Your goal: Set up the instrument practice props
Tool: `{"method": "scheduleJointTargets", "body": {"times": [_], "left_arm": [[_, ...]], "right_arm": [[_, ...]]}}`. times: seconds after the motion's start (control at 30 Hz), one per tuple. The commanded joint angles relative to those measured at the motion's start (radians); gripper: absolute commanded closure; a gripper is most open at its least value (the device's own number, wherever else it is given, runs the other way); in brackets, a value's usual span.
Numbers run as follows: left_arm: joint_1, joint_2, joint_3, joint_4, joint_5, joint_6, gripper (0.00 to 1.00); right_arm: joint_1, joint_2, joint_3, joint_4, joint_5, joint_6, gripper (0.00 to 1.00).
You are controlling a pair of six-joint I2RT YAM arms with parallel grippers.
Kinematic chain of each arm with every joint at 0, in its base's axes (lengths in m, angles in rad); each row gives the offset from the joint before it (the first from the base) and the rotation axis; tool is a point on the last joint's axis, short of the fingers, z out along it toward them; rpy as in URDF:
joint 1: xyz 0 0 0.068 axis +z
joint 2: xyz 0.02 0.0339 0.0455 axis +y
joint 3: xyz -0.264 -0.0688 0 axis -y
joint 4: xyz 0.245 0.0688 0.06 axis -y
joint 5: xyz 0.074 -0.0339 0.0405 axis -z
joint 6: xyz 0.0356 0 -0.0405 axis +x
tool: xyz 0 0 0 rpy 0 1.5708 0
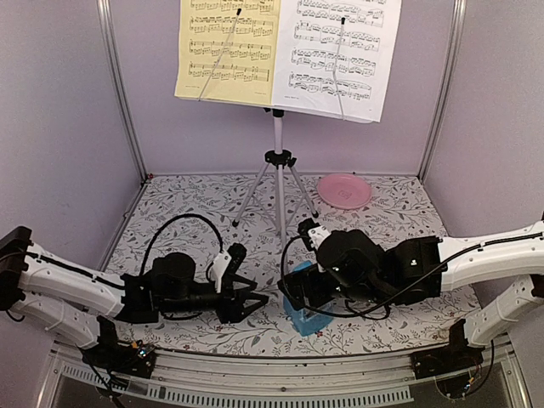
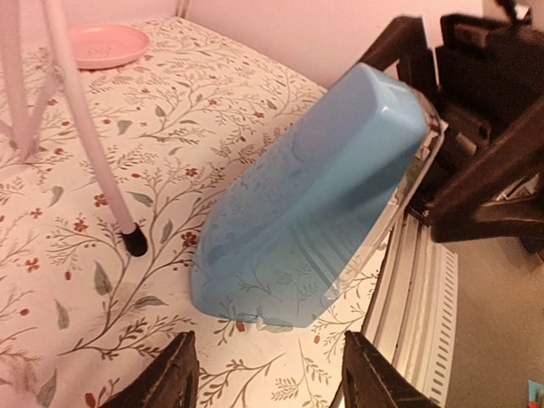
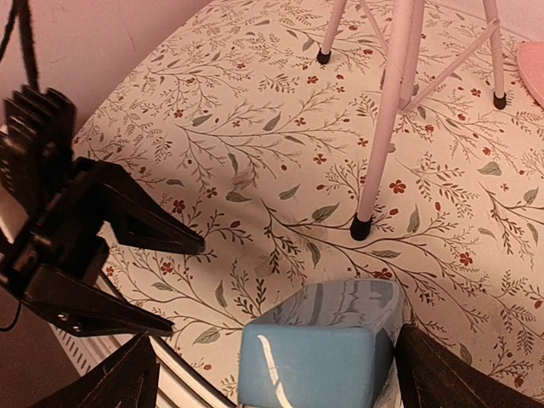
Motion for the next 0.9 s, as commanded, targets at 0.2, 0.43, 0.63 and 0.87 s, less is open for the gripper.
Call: {"method": "scheduleJointTargets", "body": {"times": [0.2, 0.43, 0.63, 0.87], "left_arm": [[-0.017, -0.256, -0.102, -0.179, -0.204, 0.033, 0.39], [-0.017, -0.271, -0.093, -0.199, -0.204, 0.049, 0.38], [-0.016, -0.271, -0.092, -0.194, -0.201, 0.042, 0.38], [-0.017, -0.244, -0.074, -0.187, -0.155, 0.081, 0.37]], "right_arm": [[0.007, 0.057, -0.074, 0.047, 0.083, 0.189, 0.13], [0.001, 0.065, -0.099, 0.095, 0.092, 0.189, 0.04], [-0.030, 0.046, -0.128, 0.130, 0.048, 0.181, 0.16], [-0.046, 0.052, -0.116, 0.139, 0.023, 0.155, 0.41]]}}
